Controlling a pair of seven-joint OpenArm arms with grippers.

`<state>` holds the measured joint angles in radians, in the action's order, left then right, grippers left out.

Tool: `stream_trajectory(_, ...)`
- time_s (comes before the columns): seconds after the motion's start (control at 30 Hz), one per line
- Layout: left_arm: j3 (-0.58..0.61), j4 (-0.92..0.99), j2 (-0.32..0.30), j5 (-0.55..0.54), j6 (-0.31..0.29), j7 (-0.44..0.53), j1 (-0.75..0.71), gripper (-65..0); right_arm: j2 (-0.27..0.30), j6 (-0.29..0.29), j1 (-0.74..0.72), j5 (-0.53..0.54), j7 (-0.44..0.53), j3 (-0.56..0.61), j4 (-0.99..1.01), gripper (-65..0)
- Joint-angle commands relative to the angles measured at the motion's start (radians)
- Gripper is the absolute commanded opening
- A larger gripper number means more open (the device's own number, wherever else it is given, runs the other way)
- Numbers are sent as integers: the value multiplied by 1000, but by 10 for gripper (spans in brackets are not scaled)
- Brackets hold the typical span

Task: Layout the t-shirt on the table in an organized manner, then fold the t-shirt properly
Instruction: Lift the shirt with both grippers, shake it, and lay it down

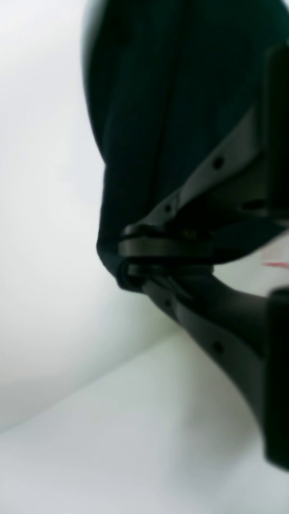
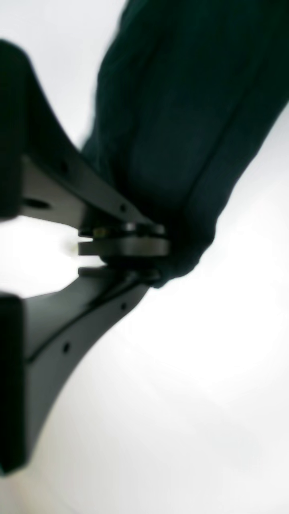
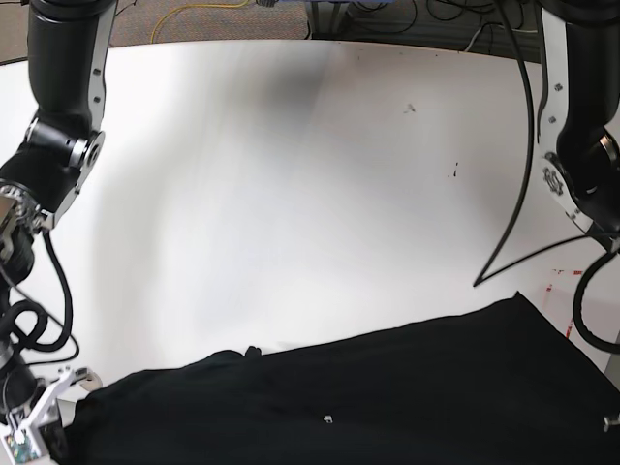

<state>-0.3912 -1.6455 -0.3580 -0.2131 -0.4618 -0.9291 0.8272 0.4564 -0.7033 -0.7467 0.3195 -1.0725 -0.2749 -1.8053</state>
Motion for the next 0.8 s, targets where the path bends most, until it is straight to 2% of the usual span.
stream_trajectory(0.0,-1,-55,-14,-10,5,43,-61,-650,-6,5,66,0,19,-40,-47,-650)
stream_trajectory(0.17,-1,-103,3,-27,1,45,-262,-650,-61,5,266,0,19,-96,-97,-650)
stream_trajectory(0.37,-67,-175,37,-85,-45,55,-510,-650,-141,5,497,-1,21,-172,-156,-650)
stream_trajectory(0.5,-108,-206,58,-96,-74,55,-671,-650,-196,5,648,-1,24,-188,-179,-650)
stream_trajectory(0.77,-186,-207,61,-93,-154,57,-935,-650,-261,5,866,-1,25,-188,-184,-650)
